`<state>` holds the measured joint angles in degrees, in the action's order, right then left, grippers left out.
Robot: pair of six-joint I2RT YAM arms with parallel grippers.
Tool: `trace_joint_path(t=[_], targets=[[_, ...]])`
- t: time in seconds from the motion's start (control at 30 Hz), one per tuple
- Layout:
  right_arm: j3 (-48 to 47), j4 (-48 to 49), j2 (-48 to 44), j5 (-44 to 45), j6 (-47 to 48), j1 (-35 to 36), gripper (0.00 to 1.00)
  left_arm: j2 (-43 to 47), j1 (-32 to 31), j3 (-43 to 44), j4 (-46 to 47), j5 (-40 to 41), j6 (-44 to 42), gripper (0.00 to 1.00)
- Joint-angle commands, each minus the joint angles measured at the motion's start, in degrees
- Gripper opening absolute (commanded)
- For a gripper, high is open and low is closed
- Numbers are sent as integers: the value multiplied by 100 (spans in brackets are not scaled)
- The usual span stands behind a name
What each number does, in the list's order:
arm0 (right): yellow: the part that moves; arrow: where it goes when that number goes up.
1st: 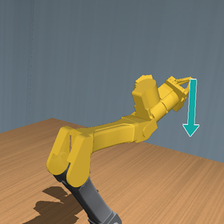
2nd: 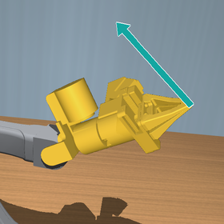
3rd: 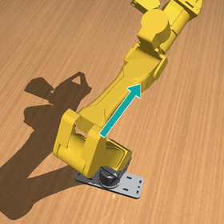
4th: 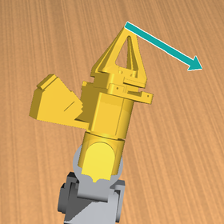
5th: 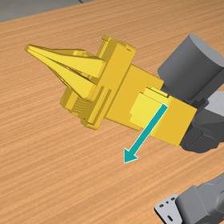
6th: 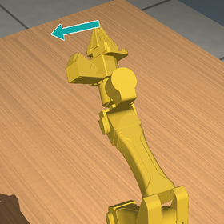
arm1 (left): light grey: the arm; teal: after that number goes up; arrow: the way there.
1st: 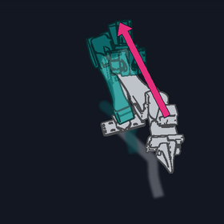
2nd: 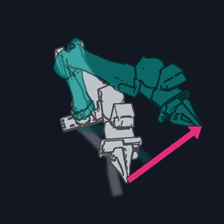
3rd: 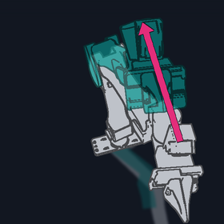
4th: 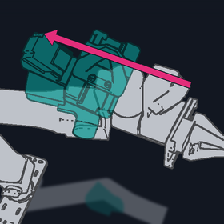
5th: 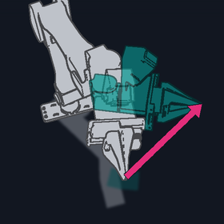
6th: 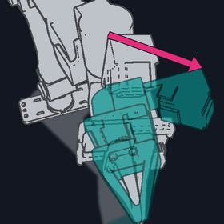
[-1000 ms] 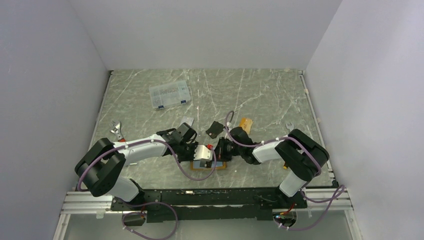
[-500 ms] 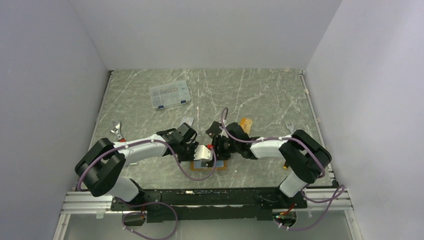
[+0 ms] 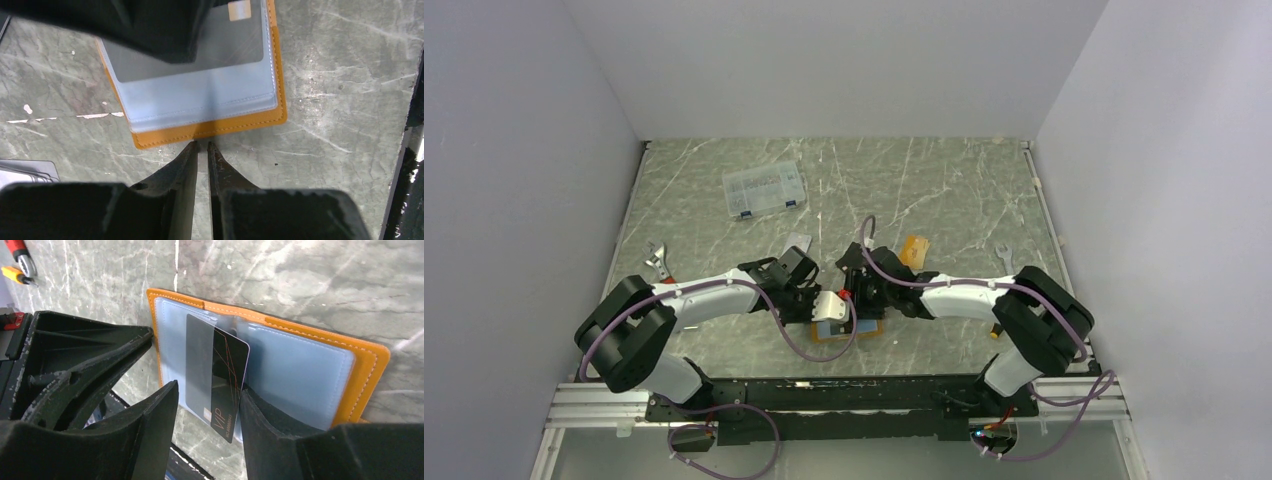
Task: Put the credit cards into the card holder
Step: Insert the credit card into the card holder.
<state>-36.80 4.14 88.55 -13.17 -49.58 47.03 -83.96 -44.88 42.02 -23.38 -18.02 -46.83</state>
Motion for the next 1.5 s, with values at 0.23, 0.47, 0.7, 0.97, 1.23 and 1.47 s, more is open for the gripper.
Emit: trace_joint_path(t=[0.23,0.47,0.7,0.97,1.23,1.47], targets=[[-173,-869,332,1049,-64,613,59,2,-23,-88,140,133,182,16],[-395,-857,365,1149,-70,826,60,18,-34,-90,255,115,236,16],[-401,-496,360,1088,-42,976,59,49,-27,-115,373,47,308,14],[-277,-316,284,1250,46,1098,60,332,-13,-405,732,182,494,2],[-84,-346,-160,1002,13,971,58,413,-19,-506,861,196,322,1],[27,-291,-275,202,141,608,69,346,-57,-433,795,315,102,1]])
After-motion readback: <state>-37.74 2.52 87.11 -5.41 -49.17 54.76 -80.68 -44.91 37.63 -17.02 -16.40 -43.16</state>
